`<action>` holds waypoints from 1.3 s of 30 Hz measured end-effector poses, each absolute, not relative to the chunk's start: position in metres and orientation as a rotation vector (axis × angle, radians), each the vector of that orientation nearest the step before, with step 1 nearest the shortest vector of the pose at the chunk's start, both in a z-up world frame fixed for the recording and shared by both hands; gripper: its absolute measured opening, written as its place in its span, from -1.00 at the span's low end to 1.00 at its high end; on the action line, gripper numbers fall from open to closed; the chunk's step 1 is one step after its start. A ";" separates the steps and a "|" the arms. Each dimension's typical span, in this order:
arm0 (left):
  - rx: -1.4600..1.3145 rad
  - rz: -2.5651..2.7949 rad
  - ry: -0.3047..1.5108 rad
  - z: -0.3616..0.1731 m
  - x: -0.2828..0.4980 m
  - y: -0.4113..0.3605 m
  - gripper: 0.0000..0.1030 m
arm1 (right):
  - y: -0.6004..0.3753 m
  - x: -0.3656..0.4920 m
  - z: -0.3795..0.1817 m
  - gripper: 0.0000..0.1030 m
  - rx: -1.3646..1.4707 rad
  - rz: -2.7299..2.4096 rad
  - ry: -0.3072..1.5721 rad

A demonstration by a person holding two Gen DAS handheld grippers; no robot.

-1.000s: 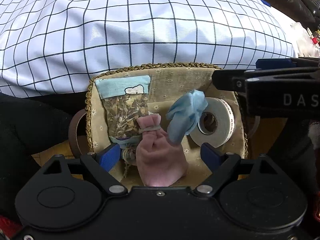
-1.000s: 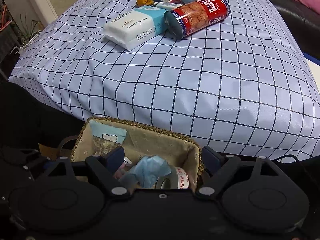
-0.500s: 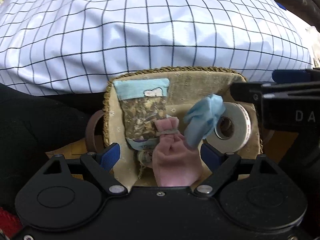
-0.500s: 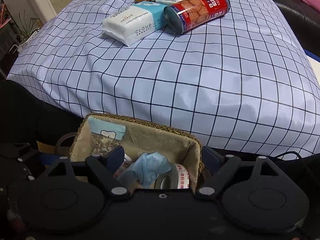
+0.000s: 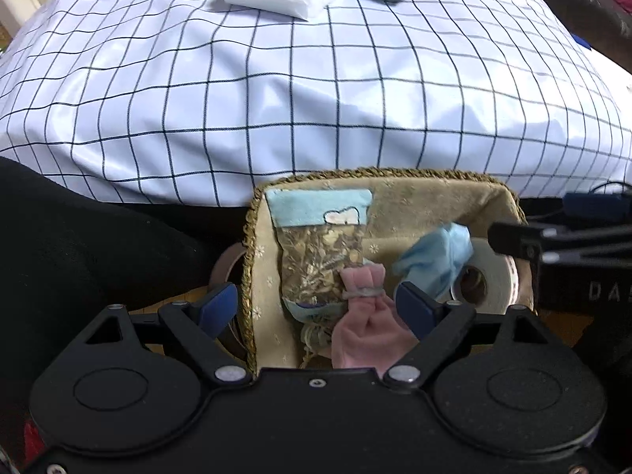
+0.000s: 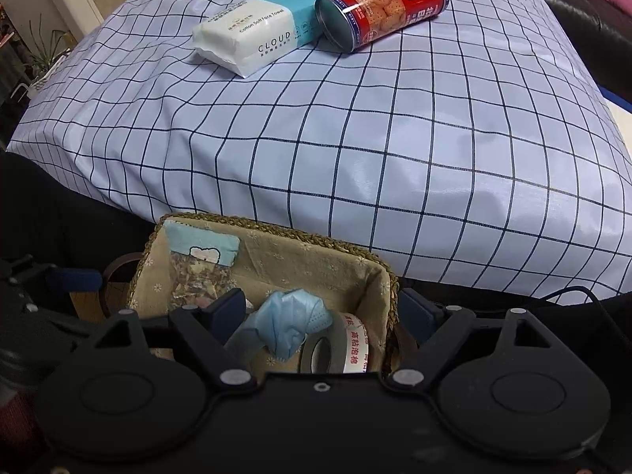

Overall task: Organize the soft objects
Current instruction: 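Move both tools back from the basket to the pile on the bed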

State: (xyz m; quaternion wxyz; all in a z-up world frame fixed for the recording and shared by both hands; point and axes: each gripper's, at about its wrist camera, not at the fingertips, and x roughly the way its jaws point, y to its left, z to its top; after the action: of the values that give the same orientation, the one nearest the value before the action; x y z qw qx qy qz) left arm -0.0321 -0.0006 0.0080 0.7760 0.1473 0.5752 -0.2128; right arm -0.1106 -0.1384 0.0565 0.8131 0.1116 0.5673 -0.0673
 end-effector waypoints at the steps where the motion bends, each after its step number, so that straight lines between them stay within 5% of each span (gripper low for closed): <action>1: 0.313 -0.457 1.243 0.009 -0.031 0.000 0.63 | -0.138 -0.111 0.056 0.63 0.238 -0.143 1.213; 18: 0.272 -0.412 1.231 0.011 -0.007 -0.003 0.64 | -0.142 -0.102 0.051 0.63 0.234 -0.149 1.226; 39: 0.246 -0.358 0.835 0.089 0.173 -0.058 0.68 | -0.218 -0.007 0.102 0.64 0.178 -0.302 0.976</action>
State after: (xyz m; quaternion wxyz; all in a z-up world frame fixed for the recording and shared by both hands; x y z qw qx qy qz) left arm 0.1734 -0.0576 0.0890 0.8912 0.1184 0.4024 -0.1726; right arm -0.0071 -0.2181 0.1015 0.8687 0.0850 0.4663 -0.1441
